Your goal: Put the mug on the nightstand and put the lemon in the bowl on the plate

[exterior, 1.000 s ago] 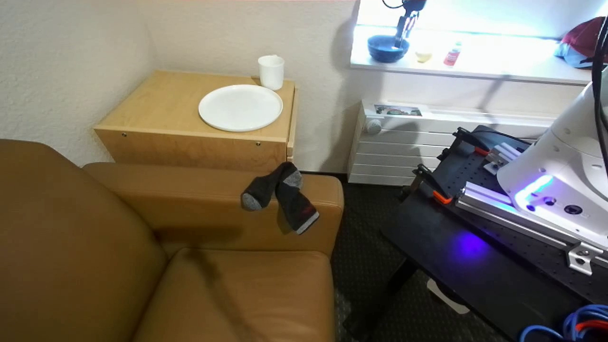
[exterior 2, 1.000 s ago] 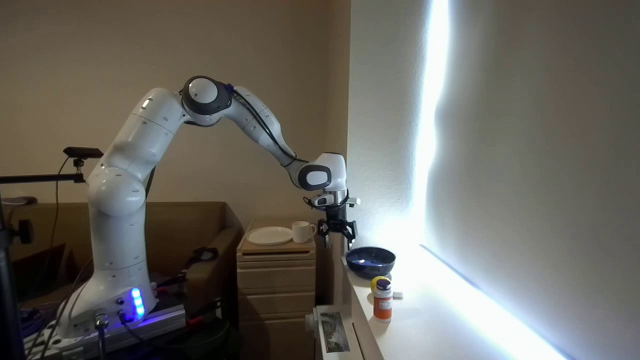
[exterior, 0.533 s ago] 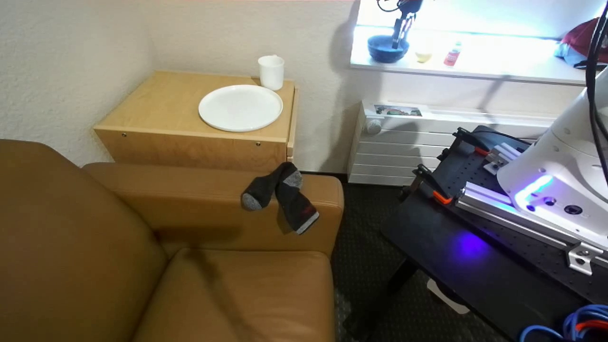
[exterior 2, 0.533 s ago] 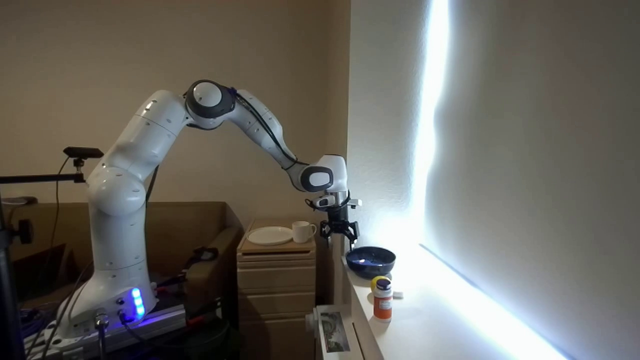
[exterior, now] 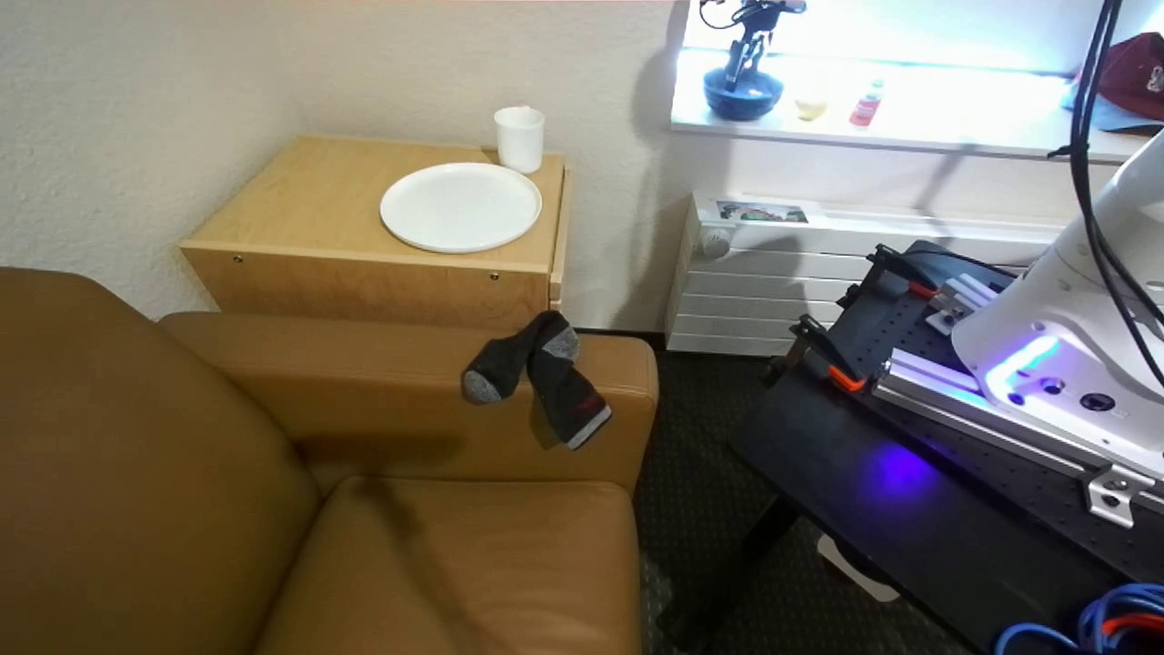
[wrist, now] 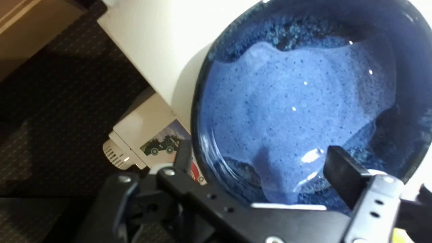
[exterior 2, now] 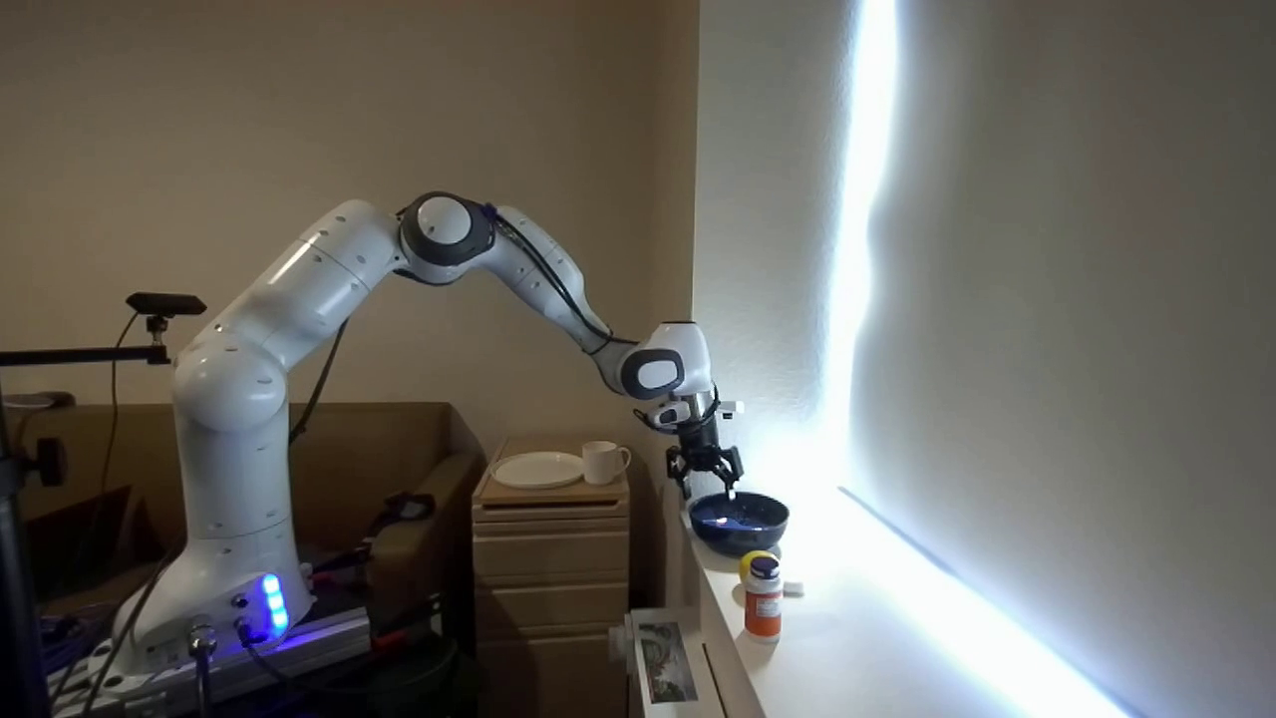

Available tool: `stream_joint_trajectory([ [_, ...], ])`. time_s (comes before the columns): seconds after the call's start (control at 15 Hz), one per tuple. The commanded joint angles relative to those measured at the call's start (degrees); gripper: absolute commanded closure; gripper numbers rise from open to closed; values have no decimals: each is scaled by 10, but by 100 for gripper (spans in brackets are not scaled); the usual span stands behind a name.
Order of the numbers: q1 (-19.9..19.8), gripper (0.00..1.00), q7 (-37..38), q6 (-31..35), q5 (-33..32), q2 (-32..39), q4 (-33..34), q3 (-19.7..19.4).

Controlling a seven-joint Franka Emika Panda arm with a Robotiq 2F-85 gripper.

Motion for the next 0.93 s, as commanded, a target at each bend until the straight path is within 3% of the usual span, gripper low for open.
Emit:
stream_joint_trajectory([
  [0.0,-52,0,-61,-29,54,34,60,66],
  [0.13,-67,0,-90,-47,74,46,78,82],
  [0.27,-65,0,-94,-69,74,53,90,75],
  [0.33,-49,0,-80,-46,65,37,59,58],
  [0.87,-43,0,-75,-55,62,58,67,52],
])
